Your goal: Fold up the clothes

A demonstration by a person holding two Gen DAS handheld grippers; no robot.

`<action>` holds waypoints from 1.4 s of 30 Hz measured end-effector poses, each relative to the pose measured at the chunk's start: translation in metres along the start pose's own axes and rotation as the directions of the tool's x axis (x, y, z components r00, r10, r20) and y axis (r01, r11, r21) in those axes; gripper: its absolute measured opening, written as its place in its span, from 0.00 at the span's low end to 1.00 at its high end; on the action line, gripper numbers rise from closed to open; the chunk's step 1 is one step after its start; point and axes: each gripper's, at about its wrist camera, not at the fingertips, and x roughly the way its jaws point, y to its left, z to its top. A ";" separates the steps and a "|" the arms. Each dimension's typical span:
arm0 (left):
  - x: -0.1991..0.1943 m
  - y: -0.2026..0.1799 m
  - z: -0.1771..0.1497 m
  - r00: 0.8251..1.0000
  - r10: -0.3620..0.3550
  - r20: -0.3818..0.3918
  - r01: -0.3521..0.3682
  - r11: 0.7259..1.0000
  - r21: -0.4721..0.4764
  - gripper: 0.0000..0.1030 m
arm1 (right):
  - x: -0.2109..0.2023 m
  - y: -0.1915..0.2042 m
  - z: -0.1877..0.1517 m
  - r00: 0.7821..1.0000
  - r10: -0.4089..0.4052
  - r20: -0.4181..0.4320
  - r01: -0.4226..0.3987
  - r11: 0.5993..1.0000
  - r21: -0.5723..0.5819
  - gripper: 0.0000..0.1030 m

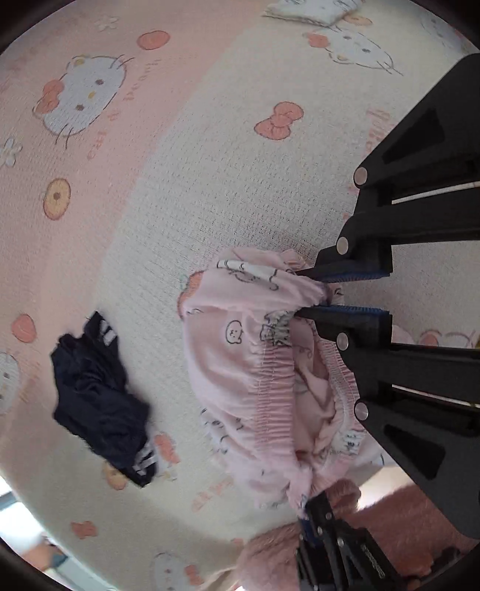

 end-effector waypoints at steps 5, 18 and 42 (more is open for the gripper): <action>-0.022 -0.003 0.024 0.996 -0.026 0.086 0.024 0.999 0.020 0.13 | -0.049 -0.006 -0.006 0.995 0.083 0.062 -0.087 0.994 0.065 0.09; 0.004 0.027 -0.001 0.997 -0.068 0.024 0.070 0.996 -0.062 0.13 | 0.015 0.000 -0.005 0.985 -0.151 -0.080 0.152 0.988 0.003 0.43; 0.025 0.043 0.009 0.993 -0.095 -0.069 0.085 0.987 -0.134 0.50 | 0.064 0.006 -0.020 0.989 -0.065 -0.132 0.062 0.998 -0.029 0.57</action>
